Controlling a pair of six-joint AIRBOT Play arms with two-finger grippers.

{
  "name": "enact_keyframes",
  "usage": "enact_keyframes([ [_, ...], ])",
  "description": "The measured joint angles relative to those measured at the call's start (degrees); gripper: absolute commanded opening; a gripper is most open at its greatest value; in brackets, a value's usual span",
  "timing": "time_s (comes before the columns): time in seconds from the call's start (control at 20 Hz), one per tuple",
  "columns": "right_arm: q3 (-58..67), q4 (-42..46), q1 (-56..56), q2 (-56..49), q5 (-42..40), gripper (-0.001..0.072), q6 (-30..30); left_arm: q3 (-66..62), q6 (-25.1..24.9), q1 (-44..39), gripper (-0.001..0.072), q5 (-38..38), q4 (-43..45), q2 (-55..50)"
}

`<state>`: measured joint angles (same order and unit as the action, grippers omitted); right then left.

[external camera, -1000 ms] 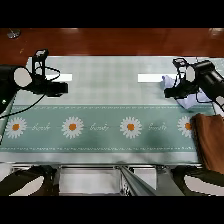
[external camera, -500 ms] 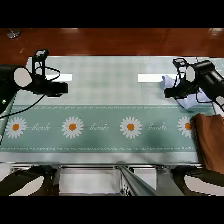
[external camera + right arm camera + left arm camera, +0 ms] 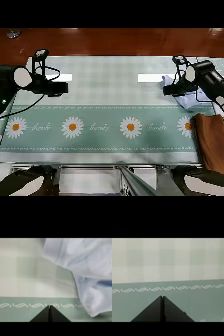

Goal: Fold the shirts.

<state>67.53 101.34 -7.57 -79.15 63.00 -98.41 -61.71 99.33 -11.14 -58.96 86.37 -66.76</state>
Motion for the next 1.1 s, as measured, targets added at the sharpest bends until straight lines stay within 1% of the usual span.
enact_keyframes([
  [0.05, 0.00, 0.24, 0.02, -0.02, -1.57, 0.0438, -0.04, 0.02, 0.00, 0.00, 0.0114, 1.42, 0.00, -0.04],
  [0.1, 0.00, 1.20, 0.09, -0.02, -3.56, 0.0627, -0.26, 0.02, -0.09, 0.00, 0.0611, 3.19, 0.09, -0.15],
  [0.15, 0.00, 3.21, 0.20, -0.02, -6.21, 0.0630, -1.29, 0.02, -0.13, 0.02, 0.0708, 5.27, 0.59, -0.44],
  [0.25, 0.00, 8.94, 0.90, -0.09, -12.35, 0.0629, -4.81, 0.02, -0.04, 0.07, 0.0705, 9.73, 2.64, -1.31],
  [0.35, 0.28, 15.39, 3.30, -0.59, -17.57, 0.0628, -10.23, 0.02, -0.13, 0.20, 0.0703, 13.00, 6.32, -2.16],
  [0.4, 0.74, 17.68, 5.49, -1.31, -19.43, 0.0627, -13.35, 0.02, -0.15, 0.39, 0.0702, 14.08, 7.67, -2.49],
  [0.5, 2.19, 19.06, 10.29, -3.26, -20.39, 0.0627, -18.01, 0.02, -0.15, 0.81, 0.0702, 16.09, 9.68, -3.02],
  [0.55, 3.23, 17.97, 12.96, -4.66, -20.37, 0.0626, -19.10, 0.02, -0.15, 0.98, 0.0702, 16.65, 10.29, -3.19],
  [0.65, 5.33, 12.28, 17.22, -7.80, -18.97, 0.0622, -18.21, 0.02, -0.11, 1.20, 0.0703, 17.92, 11.13, -3.58],
  [0.8, 9.42, 3.48, 21.55, -13.94, -11.89, 0.0616, -15.13, 0.02, 1.46, 1.33, 0.0703, 18.58, 11.63, -4.55],
  [0.85, 10.84, 1.42, 22.38, -15.93, -8.59, 0.0543, -14.05, 0.02, 2.16, 1.36, 0.0703, 18.51, 11.69, -4.92],
  [0.9, 12.04, -0.15, 22.97, -17.46, -5.86, 0.0200, -13.03, 0.02, 2.71, 1.36, 0.0703, 18.10, 11.65, -5.27],
  [0.95, 13.14, -1.57, 23.41, -18.71, -3.30, 0.0021, -11.74, 0.02, 3.13, 1.36, 0.0703, 16.76, 11.34, -5.53],
  [1.05, 15.34, -5.66, 23.93, -19.98, 0.37, 0.0023, -7.87, 0.02, 3.58, 1.31, 0.0703, 11.98, 9.99, -5.62],
  [1.1, 16.94, -8.61, 24.11, -20.09, 2.27, 0.0022, -5.53, 0.02, 3.37, 1.31, 0.0703, 8.24, 9.31, -5.40],
])
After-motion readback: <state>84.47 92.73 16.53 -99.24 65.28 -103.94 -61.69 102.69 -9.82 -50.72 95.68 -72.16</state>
